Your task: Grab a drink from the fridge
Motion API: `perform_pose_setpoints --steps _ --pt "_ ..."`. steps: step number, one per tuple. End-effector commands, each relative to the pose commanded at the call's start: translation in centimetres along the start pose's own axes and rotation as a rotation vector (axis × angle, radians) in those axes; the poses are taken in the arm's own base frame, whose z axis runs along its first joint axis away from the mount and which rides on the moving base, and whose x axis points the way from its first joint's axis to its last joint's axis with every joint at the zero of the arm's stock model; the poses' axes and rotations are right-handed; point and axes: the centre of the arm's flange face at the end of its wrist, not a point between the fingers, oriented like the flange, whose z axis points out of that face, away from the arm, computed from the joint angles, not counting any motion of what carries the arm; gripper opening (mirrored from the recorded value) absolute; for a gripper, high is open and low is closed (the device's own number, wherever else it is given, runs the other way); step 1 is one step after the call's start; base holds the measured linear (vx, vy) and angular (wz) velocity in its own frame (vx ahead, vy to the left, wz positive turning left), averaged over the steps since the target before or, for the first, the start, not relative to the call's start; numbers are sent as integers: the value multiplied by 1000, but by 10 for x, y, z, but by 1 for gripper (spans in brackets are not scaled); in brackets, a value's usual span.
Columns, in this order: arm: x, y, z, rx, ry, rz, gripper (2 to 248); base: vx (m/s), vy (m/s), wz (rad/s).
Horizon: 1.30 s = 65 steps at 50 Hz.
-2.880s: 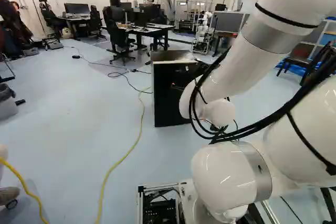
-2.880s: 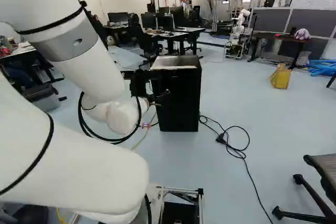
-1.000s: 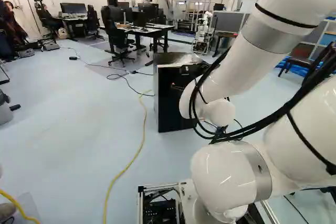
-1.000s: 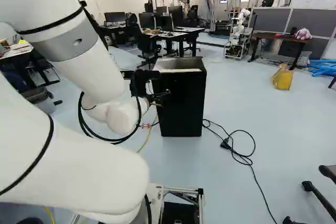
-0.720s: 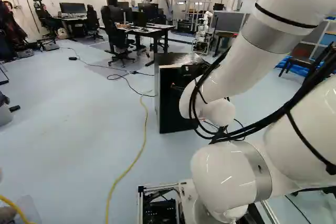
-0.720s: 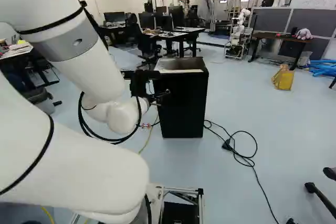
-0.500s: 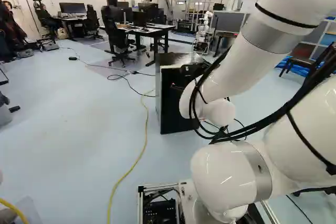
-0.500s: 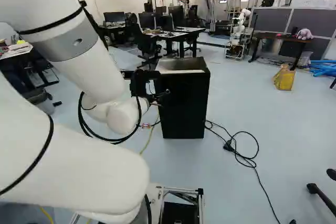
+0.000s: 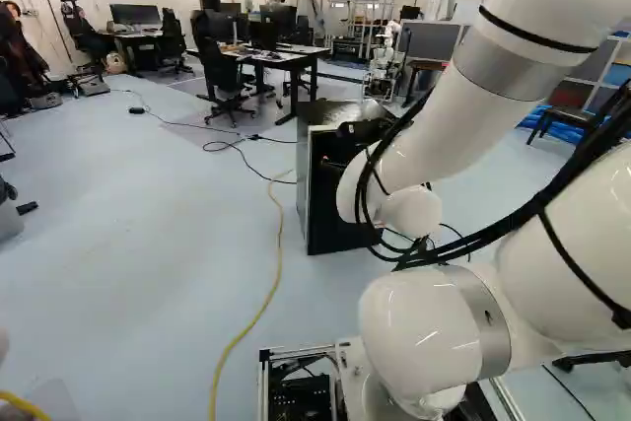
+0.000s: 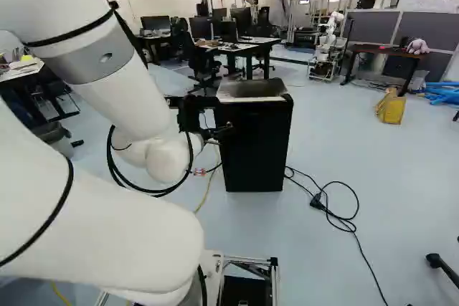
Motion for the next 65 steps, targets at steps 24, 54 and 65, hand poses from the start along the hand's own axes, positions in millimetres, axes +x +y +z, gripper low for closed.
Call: perform_pose_setpoints --steps 24,54,65 --pt "0 0 0 0 0 0 247 49 70 -11" --pt "0 0 0 0 0 0 247 46 68 -11" --pt "0 0 0 0 0 0 247 46 66 -11"
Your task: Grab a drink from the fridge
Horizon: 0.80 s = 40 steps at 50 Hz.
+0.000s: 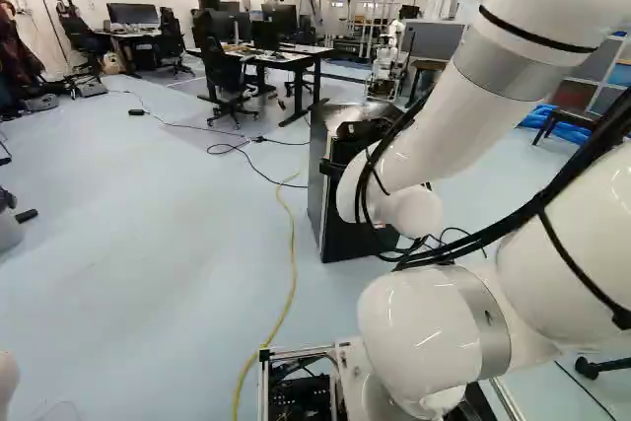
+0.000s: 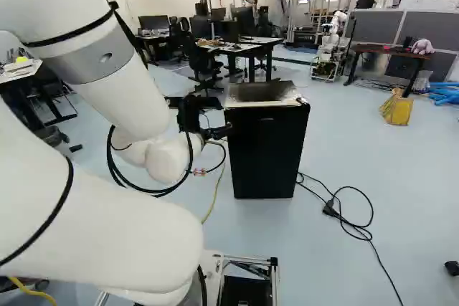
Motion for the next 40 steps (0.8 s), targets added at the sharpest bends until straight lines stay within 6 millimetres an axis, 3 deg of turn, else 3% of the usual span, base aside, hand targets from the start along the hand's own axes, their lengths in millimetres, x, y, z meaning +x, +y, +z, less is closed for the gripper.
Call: perform_pose_setpoints --steps 15,40 --pt "0 0 0 2 0 -1 247 40 62 -7" --pt "1 -3 1 6 -1 1 247 0 1 -1"
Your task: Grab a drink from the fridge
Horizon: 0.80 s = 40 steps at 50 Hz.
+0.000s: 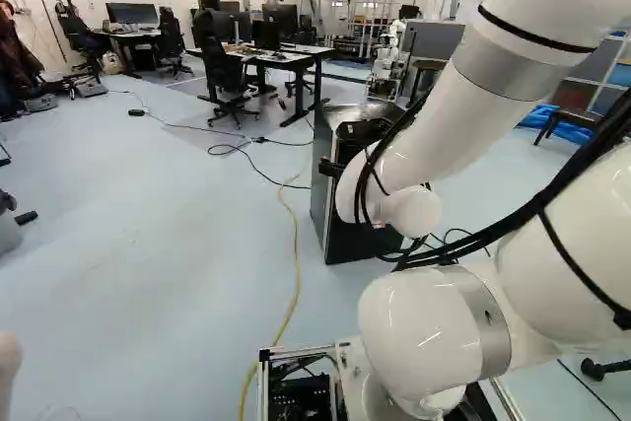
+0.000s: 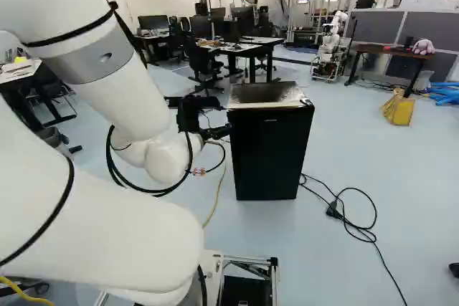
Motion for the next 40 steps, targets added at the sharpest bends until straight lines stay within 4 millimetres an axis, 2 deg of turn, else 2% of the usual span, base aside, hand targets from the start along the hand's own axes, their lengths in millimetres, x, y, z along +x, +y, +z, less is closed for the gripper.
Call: perform_pose_setpoints --steps 19,40 --pt "6 -9 12 -5 1 25 247 0 0 0" --pt "6 -23 38 -13 1 47 247 0 0 0"
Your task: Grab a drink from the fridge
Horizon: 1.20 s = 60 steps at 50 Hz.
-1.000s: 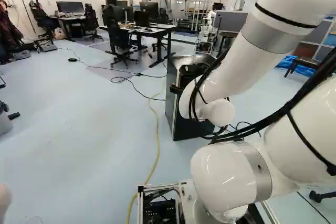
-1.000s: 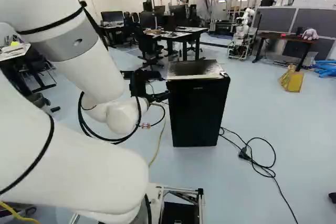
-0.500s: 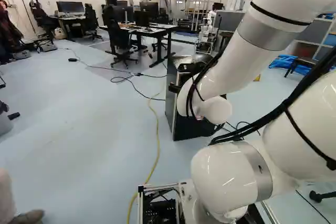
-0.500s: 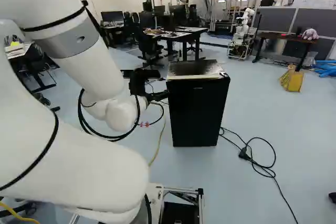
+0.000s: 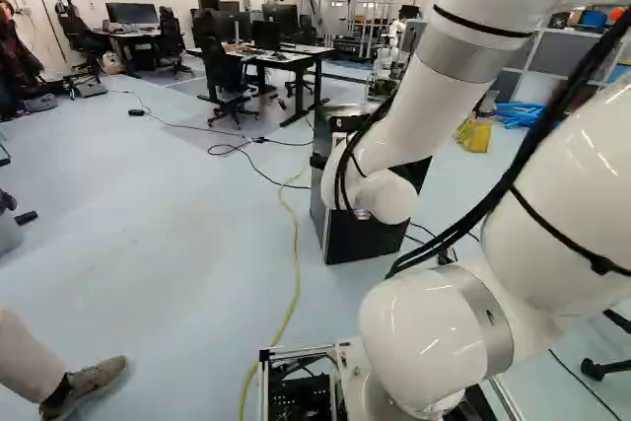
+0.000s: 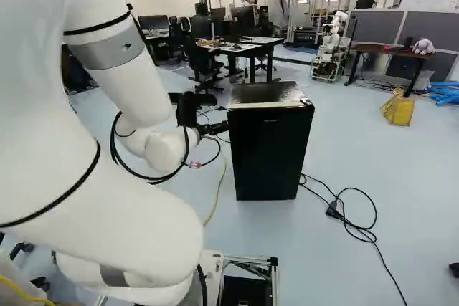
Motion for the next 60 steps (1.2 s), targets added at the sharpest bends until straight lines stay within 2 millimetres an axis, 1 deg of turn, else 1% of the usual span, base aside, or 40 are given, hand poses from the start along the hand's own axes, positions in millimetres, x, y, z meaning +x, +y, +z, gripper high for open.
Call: perform_pose_setpoints --steps 25,60 --pt "-4 -17 33 -33 28 24 247 0 0 0" --pt "-16 -38 74 -136 98 58 247 0 0 0"
